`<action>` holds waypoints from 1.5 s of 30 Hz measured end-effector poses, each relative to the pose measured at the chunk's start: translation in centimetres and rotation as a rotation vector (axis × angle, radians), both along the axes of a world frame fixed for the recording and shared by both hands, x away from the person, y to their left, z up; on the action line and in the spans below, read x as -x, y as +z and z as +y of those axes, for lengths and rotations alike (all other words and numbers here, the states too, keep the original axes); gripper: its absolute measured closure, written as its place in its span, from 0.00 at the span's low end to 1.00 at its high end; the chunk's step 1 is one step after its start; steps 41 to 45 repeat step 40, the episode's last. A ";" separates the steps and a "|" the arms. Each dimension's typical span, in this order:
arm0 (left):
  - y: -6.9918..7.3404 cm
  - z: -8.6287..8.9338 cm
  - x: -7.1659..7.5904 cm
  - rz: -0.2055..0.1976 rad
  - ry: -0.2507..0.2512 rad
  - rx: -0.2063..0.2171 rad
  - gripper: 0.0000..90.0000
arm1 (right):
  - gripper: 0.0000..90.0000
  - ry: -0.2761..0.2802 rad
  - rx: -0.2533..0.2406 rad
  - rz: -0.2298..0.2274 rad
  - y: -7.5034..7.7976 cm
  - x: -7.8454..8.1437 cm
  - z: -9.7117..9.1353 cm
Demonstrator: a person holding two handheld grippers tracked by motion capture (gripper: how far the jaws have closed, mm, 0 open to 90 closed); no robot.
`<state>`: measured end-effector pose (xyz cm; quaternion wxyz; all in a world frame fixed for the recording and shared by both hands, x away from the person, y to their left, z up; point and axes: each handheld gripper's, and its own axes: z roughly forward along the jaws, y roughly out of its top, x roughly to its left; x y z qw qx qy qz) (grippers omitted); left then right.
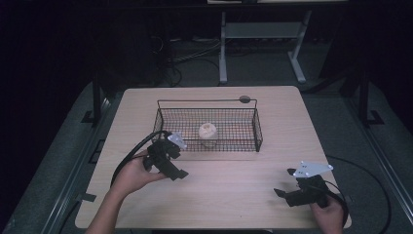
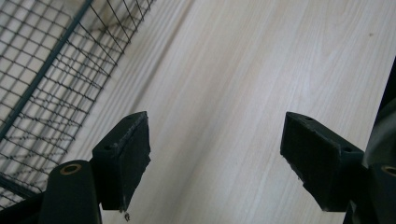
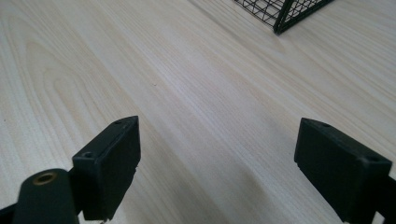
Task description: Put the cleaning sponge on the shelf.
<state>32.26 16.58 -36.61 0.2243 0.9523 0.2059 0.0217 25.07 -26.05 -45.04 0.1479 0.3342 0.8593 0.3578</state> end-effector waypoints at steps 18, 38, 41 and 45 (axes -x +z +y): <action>-1.9 1.9 2.4 -0.002 0.033 0.016 0.26 | 0.16 -0.006 0.014 -0.002 -0.1 0.0 0.1; -4.4 4.0 6.7 -0.067 0.067 0.127 0.27 | 0.16 -0.003 0.019 -0.004 0.0 0.2 0.5; -4.9 4.5 7.3 -0.094 0.070 0.168 0.26 | 0.16 -0.001 0.018 -0.007 0.0 0.3 0.5; -4.9 4.5 7.3 -0.094 0.070 0.168 0.26 | 0.16 -0.001 0.018 -0.007 0.0 0.3 0.5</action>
